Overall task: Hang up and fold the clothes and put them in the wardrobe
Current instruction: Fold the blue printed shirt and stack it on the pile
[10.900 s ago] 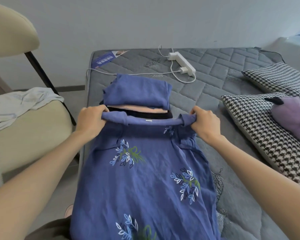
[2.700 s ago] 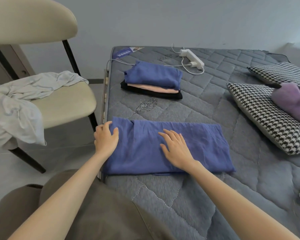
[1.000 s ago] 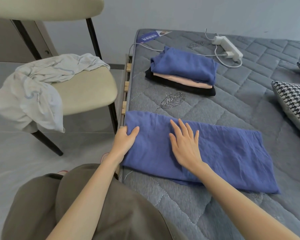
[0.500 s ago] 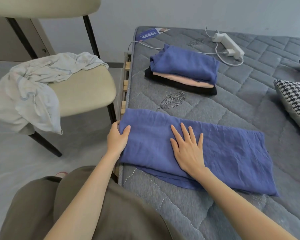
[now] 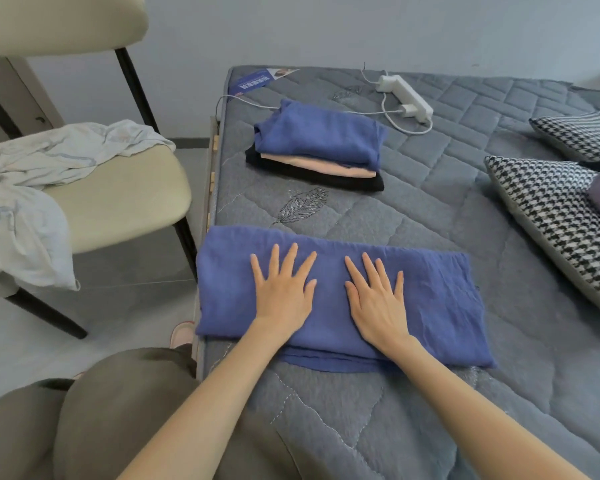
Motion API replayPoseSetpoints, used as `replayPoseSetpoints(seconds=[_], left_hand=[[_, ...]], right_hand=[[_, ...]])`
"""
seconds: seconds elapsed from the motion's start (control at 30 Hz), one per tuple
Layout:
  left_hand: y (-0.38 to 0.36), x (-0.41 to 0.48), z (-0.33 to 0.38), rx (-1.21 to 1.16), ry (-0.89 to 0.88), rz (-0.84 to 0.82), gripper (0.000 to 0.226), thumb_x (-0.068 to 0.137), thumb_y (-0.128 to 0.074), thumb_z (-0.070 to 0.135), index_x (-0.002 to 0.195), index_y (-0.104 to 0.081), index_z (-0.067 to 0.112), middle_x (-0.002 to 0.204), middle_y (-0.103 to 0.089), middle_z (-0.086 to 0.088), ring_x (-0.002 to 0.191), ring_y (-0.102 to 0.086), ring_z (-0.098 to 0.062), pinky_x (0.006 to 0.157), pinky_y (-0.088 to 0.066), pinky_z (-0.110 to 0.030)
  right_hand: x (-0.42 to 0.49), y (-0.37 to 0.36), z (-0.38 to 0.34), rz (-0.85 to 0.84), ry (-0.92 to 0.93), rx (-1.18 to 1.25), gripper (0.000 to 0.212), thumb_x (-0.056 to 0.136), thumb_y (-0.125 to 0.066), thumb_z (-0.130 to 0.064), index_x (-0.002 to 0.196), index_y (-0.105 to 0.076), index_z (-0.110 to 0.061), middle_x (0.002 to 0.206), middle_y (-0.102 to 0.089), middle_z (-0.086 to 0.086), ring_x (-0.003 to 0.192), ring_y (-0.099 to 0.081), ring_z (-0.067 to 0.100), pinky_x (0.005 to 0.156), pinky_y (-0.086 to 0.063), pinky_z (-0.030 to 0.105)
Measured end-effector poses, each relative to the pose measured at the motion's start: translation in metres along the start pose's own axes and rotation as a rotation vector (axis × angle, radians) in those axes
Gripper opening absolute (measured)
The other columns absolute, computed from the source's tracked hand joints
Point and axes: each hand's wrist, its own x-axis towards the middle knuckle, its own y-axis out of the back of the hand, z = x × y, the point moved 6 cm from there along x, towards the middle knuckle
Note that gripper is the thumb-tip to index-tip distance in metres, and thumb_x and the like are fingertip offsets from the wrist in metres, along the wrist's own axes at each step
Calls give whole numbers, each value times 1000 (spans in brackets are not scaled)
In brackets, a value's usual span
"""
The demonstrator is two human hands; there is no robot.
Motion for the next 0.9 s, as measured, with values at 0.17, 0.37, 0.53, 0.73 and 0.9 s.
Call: replayPoseSetpoints(seconds=[0.17,0.37,0.53,0.73,0.9], left_hand=[[-17,-6,-16,18,100,33,57,94,-15,62,148,-9,48,162,1,6,147,6,-33,106,14,-66],[-9,-5,-50,-61,250,72,57,94,-23,61,149,-15,46,162,-2,-1,147,4,-35,113,8,-60],[-1,-12,-90,-163,308,80,55,100,-26,49,152,-17,35,162,-3,-3,148,-2,-31,118,-8,-50],[0,-28,-106,-504,299,128,50,103,-29,37,152,-21,31,162,-6,2,149,-1,-17,120,-14,-39],[3,-37,-115,-673,408,180,54,100,-33,44,151,-19,35,161,-10,3,147,-12,-17,116,-22,-44]], right_hand=[[-14,6,70,10,-198,34,51,101,-17,-48,152,-10,-43,163,-6,-3,150,-1,21,119,6,51],[-22,12,115,19,-400,98,54,100,-20,-52,152,-10,-42,163,-6,-2,149,1,28,119,6,50],[-29,16,126,52,-458,155,53,101,-21,-48,153,-13,-40,163,-9,0,150,-1,25,120,-2,50],[-25,40,96,184,-297,104,51,104,-29,-34,153,-25,-23,161,-18,6,149,-7,24,119,-1,51],[-16,45,27,113,11,178,49,103,-35,-31,151,-28,-21,160,-20,1,149,-9,21,120,-2,46]])
